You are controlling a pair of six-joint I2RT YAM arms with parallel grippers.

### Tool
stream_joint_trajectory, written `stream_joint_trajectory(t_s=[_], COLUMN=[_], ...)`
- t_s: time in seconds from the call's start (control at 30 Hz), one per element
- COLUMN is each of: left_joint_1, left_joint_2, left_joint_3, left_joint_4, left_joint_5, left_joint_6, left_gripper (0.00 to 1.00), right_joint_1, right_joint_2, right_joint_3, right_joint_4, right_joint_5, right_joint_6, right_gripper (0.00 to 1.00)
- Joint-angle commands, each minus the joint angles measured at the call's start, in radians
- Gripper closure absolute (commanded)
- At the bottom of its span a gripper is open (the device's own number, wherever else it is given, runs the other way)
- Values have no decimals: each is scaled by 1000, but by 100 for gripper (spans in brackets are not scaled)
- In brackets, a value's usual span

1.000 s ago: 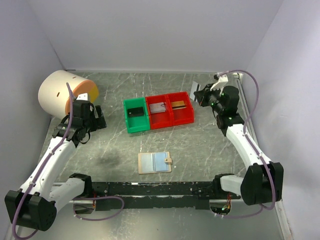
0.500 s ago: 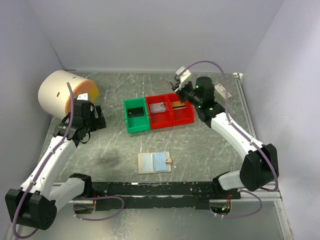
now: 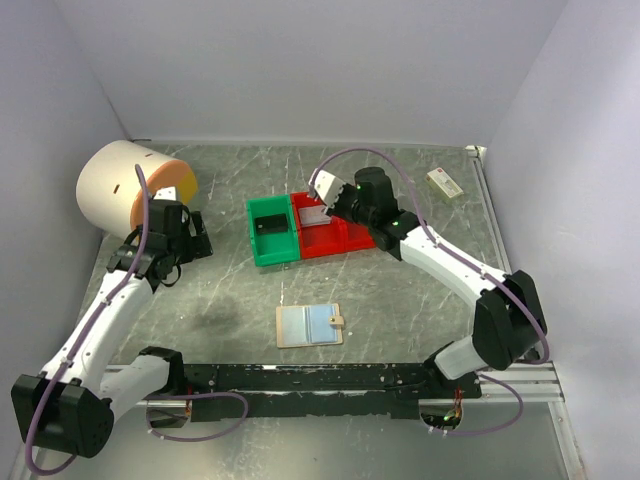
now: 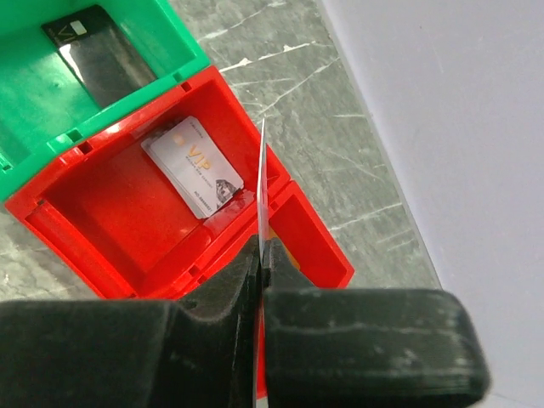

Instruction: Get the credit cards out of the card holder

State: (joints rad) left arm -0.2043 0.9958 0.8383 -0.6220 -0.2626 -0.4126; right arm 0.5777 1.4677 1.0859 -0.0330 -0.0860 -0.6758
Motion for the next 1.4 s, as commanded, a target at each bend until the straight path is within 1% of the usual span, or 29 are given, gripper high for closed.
stream_joint_trajectory(t_s=[0.0, 0.1, 0.17, 0.27, 0.53, 0.63, 0.83, 0.93, 1.37], left_joint_1=[1, 0, 1, 0, 0, 1, 0, 1, 1], left_joint_2=[12, 22, 26, 26, 38, 43, 41, 37, 57], left_joint_3=[6, 8, 8, 8, 8, 9, 10, 9, 14], left_joint_4=[-2, -4, -5, -5, -1, -1, -2, -1, 7], left_joint_5=[-24, -27, -31, -36, -30, -28, -30, -30, -18], left_joint_6=[-5, -5, -6, -6, -3, -2, -3, -3, 8], left_gripper=[4, 5, 5, 5, 5, 6, 5, 5, 6], right_joint_1=[21, 34, 38, 49, 71, 74, 82, 83, 83], right_joint_2=[38, 85, 125, 177, 293, 332, 406, 430, 539], right_joint_3=[32, 47, 68, 101, 141, 156, 193, 197, 242], right_joint_4=[-27, -31, -33, -43, 4, 27, 52, 85, 141], right_joint_5=[-9, -12, -16, -21, 78, 88, 152, 184, 201], right_joint_6=[-50, -30, 34, 75, 93, 87, 44, -14, -166], right_gripper=[100, 100, 100, 100, 100, 100, 100, 100, 97])
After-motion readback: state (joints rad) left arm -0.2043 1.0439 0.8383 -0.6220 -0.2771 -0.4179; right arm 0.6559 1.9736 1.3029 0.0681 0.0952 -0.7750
